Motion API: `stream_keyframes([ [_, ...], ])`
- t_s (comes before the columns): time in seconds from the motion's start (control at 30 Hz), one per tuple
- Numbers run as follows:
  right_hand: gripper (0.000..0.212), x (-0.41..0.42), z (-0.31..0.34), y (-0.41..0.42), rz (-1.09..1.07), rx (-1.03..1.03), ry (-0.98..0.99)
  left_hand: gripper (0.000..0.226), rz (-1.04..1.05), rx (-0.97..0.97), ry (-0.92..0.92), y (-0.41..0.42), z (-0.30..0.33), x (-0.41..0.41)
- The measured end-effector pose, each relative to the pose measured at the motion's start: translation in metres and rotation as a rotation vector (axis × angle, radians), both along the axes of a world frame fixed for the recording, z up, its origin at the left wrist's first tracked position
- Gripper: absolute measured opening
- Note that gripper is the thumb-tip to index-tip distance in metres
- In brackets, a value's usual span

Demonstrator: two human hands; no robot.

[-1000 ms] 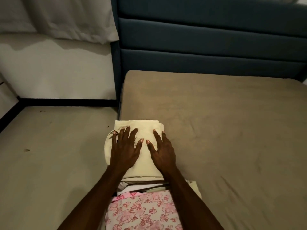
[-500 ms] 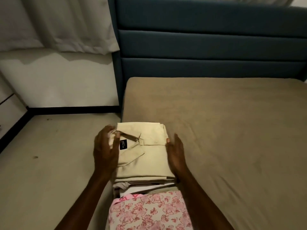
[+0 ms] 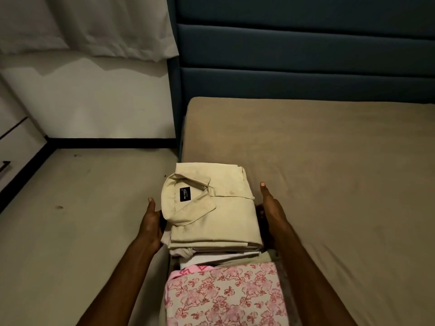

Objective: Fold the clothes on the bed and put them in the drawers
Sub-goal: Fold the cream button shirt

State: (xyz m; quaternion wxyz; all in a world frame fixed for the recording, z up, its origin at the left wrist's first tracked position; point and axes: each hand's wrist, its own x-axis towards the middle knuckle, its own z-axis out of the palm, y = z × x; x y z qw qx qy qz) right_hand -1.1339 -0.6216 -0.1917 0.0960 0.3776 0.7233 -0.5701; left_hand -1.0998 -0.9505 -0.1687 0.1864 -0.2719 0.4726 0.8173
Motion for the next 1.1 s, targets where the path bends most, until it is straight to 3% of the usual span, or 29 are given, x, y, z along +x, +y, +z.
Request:
stream_keyframes([
  [0.1,0.125,0.007,0.021,-0.017,0.036,-0.133,-0.022,0.068,-0.027,-0.072,0.001,0.000,0.004,-0.006],
  [0.23,0.084,0.016,0.029,-0.033,0.154,-0.379,0.096,0.064,-0.060,-0.125,0.011,-0.004,0.004,-0.002],
  [0.37,0.072,0.027,0.041,-0.032,0.212,-0.477,0.102,0.055,-0.018,-0.232,0.033,-0.004,0.001,0.005],
  [0.47,0.072,0.031,0.044,-0.025,0.213,-0.552,0.062,0.052,0.015,-0.292,0.035,-0.002,0.001,0.006],
  [0.73,0.069,0.023,0.041,-0.032,0.201,-0.598,0.053,0.050,-0.109,-0.210,0.149,-0.002,0.026,-0.007],
  [0.9,0.058,0.023,0.039,-0.033,0.155,-0.667,0.081,0.070,-0.193,-0.114,0.105,-0.004,0.034,-0.010],
  [1.1,0.061,0.018,0.040,-0.045,0.160,-0.664,0.103,0.090,-0.282,0.005,0.032,0.001,0.035,-0.012],
])
